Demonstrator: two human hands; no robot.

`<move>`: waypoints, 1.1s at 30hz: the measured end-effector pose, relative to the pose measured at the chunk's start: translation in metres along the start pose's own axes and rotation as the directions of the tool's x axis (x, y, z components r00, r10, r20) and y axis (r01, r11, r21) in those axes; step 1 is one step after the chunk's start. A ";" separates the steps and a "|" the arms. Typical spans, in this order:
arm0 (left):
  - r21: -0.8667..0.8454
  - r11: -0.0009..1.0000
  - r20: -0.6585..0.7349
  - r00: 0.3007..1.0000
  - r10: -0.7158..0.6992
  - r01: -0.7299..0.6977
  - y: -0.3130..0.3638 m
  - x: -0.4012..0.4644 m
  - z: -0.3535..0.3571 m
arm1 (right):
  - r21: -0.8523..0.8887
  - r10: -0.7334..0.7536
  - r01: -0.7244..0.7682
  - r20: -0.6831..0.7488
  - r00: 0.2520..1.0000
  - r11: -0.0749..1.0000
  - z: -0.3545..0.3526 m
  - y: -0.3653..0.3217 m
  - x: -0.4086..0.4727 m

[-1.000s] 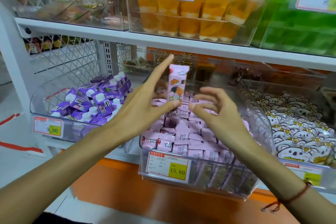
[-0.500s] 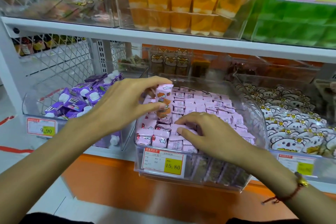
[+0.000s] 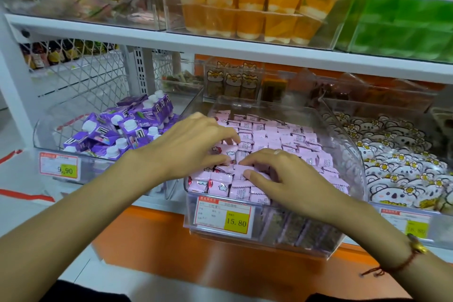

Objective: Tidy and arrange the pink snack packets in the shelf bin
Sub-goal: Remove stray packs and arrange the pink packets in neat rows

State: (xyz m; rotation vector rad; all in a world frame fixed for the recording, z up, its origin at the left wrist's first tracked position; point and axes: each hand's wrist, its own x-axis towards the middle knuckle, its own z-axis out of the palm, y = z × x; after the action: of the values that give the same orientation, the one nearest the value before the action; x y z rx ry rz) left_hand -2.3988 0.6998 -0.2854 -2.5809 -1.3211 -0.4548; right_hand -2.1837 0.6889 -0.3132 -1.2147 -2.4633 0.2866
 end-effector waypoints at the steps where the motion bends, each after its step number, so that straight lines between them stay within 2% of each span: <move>1: -0.045 0.999 -0.005 1.000 0.000 0.000 0.001 -0.002 0.000 | 0.002 -0.006 0.006 0.001 1.000 1.000 -0.001 0.001 0.000; 3: -0.070 0.997 0.045 0.999 -0.010 0.013 0.004 -0.004 0.001 | 0.008 -0.007 0.007 0.000 1.000 1.000 -0.003 0.002 0.001; 7: 0.041 0.999 0.179 0.984 -0.024 0.016 0.002 0.004 -0.002 | 0.006 -0.007 0.007 0.005 1.000 1.000 -0.006 0.005 0.000; 15: 0.083 0.995 0.333 0.939 -0.082 0.058 -0.001 0.012 -0.013 | -0.097 -0.019 0.027 0.080 0.997 0.995 -0.001 -0.001 0.000; 18: 0.015 0.995 0.420 0.903 -0.093 0.095 -0.004 0.021 -0.021 | -0.071 -0.021 0.032 0.149 0.989 0.997 -0.009 0.001 0.007; 19: -0.043 0.990 0.408 0.907 -0.105 0.134 -0.006 0.024 -0.022 | -0.053 -0.019 0.027 0.154 0.988 0.998 -0.012 0.001 0.011; 21: -0.125 0.974 0.289 0.946 -0.145 0.187 -0.009 0.029 -0.019 | -0.028 -0.007 0.010 0.096 0.995 1.000 -0.016 0.001 0.018; 24: 0.011 0.988 0.116 0.981 -0.157 0.156 -0.009 0.032 -0.007 | -0.077 -0.024 0.025 0.009 1.000 0.997 -0.009 -0.003 0.023; 26: 0.122 0.985 0.109 0.985 -0.134 0.121 -0.010 0.033 0.004 | -0.114 -0.037 0.037 0.008 0.999 0.993 -0.004 -0.002 0.021; 30: 0.203 0.974 0.145 0.981 -0.129 0.099 -0.014 0.036 0.009 | 0.026 -0.003 0.002 0.067 0.998 1.000 -0.004 0.001 0.018; 33: 0.223 0.971 0.142 0.982 -0.122 0.089 -0.016 0.038 0.010 | -0.051 0.006 0.004 0.180 0.984 0.999 -0.002 0.001 0.021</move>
State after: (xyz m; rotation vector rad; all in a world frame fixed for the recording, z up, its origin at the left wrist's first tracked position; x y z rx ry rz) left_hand -2.3893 0.7409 -0.2801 -2.4151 -1.4748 -0.1191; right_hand -2.1938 0.7064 -0.3071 -1.2615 -2.6395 0.3498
